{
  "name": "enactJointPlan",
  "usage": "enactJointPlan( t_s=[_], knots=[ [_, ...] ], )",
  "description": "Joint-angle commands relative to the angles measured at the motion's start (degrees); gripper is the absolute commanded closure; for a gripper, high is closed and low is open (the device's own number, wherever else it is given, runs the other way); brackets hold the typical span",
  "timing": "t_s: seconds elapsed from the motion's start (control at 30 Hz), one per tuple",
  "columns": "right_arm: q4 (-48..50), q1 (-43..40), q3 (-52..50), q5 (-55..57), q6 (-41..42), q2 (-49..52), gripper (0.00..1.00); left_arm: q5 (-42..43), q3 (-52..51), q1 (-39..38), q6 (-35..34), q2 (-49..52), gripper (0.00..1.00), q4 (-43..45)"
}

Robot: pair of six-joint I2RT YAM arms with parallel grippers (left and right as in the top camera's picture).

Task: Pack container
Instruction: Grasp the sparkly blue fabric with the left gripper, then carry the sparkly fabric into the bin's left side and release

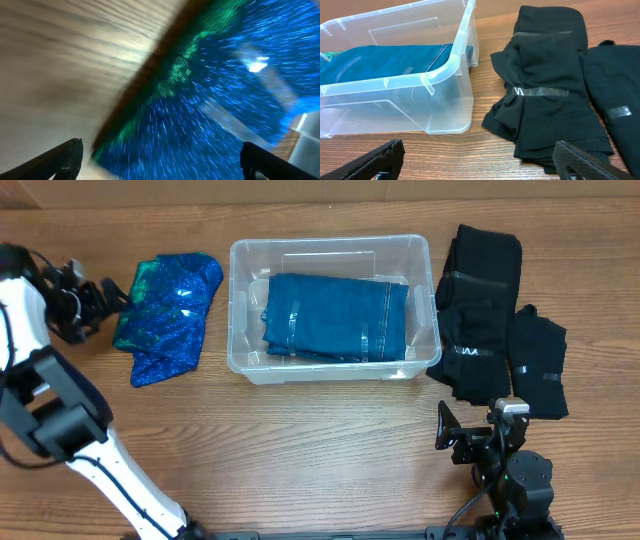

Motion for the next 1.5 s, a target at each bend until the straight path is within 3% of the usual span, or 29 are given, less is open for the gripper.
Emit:
enactJointPlan(
  t_s=[0.0,0.1,0.17,0.27,0.3,0.43,0.67,0.83,0.97,1.1,1.3,1.47],
  knots=[
    [-0.09,-0.26,-0.37,-0.33,0.17,-0.63,0.0,10.62,0.55,-1.6,9.11,3.82,0.0,2.19],
    [-0.09,-0.26,-0.37,-0.33,0.2,-0.63,0.0,10.93,0.55,-3.43,10.08,5.75,0.04,3.72],
    [-0.09,-0.26,-0.37,-0.33,0.2,-0.63,0.0,9.38,0.55,-4.48,10.01,6.32,0.21,3.98],
    [-0.09,-0.26,-0.37,-0.33,0.2,-0.63,0.0,6.38,0.48,-5.51,9.75,6.49,0.82,3.26],
    [-0.09,-0.26,-0.37,-0.33,0.17,-0.63,0.0,5.35,0.48,-5.64,9.44,6.49,0.94,2.89],
    [-0.09,-0.26,-0.37,-0.33,0.17,-0.63,0.0,8.5,0.94,-5.22,7.39,6.19,0.96,-1.01],
    [-0.09,-0.26,-0.37,-0.33,0.2,-0.63,0.0,31.08,10.32,-3.85,6.25,-4.92,0.96,-16.65],
    [-0.09,-0.26,-0.37,-0.33,0.17,-0.63,0.0,32.72,11.43,-9.38,-4.57,-20.83,0.96,-16.59],
    [-0.09,-0.26,-0.37,-0.33,0.17,-0.63,0.0,25.88,11.43,-17.88,-19.08,-29.44,0.96,-10.8],
    [-0.09,-0.26,-0.37,-0.33,0.17,-0.63,0.0,9.11,11.43,-28.7,-33.51,-33.22,0.96,-5.88],
    [-0.09,-0.26,-0.37,-0.33,0.2,-0.63,0.0,-10.78,10.49,-43.12,-45.53,-29.83,0.96,-3.23],
    [-0.09,-0.26,-0.37,-0.33,0.2,-0.63,0.0,-17.66,10.29,-47.3,-52.33,-23.28,0.96,-4.35]
  ],
)
